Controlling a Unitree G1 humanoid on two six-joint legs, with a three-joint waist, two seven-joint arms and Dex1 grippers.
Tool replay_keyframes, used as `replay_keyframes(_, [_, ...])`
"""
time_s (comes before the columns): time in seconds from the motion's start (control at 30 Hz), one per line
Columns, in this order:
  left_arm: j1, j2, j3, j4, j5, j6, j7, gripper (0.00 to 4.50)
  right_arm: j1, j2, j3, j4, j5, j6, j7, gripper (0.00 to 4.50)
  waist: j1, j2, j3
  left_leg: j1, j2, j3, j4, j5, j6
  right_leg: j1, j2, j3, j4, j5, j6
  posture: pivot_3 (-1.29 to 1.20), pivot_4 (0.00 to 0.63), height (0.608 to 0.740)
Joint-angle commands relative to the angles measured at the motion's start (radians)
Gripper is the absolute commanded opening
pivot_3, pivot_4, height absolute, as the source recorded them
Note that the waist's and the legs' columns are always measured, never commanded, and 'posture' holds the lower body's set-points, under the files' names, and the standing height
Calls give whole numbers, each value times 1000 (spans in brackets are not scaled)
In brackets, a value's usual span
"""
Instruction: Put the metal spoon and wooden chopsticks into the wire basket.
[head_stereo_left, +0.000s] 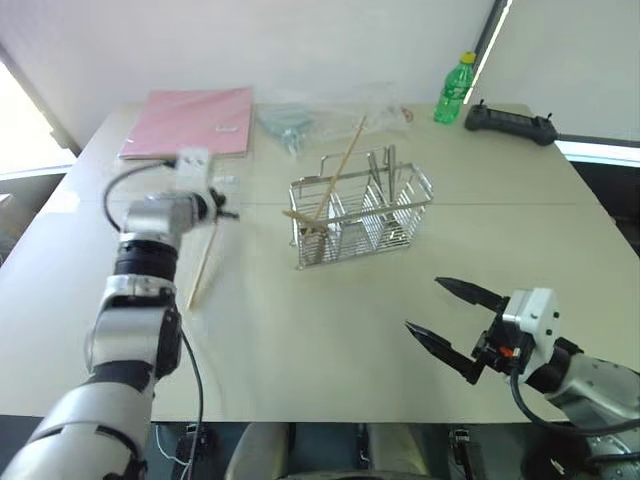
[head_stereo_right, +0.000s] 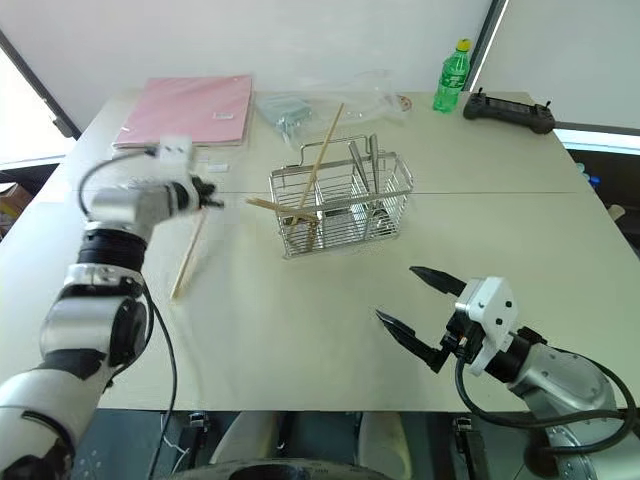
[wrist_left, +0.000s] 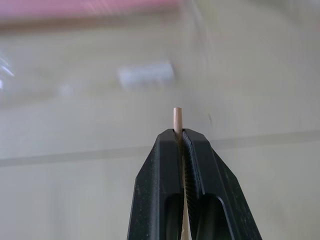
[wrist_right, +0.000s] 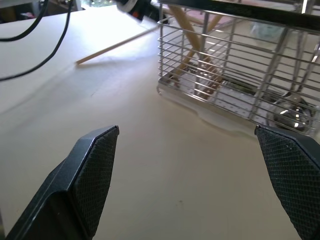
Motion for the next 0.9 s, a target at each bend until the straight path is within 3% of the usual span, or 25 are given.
replay_keyframes(0.03, [-117,0,131,-43,-104,-273,-25,21,-13,-7,-18,4,15,-10,11,4500,2,0,0,0,0,0,0,0,0,0,-1,0,-1,0,0,0,150,709])
replay_keyframes(0.13, [-169,-29,176,-129,-185,-401,-110,21,-23,-7,-19,14,15,-8,15,4500,-1,0,0,-2,-1,0,0,0,0,3,-1,0,-8,3,2,0,150,709])
replay_keyframes(0.4, [-150,-196,118,-517,-405,-236,-188,21,-24,-13,-9,9,19,2,26,4500,-3,1,0,-1,-1,2,1,0,0,5,0,0,-11,5,2,0,150,709])
replay_keyframes(0.83, [-18,-290,-21,-653,-416,-150,-215,21,-30,-7,-24,-25,29,34,-14,4500,-3,2,-1,3,0,3,2,0,0,8,2,1,-9,4,3,0,150,709])
replay_keyframes(0.9, [9,-291,-36,-664,-422,-134,-225,667,-31,-7,-26,-26,31,36,-18,4500,-3,2,-1,2,0,3,2,0,0,7,2,1,-9,5,2,0,150,709])
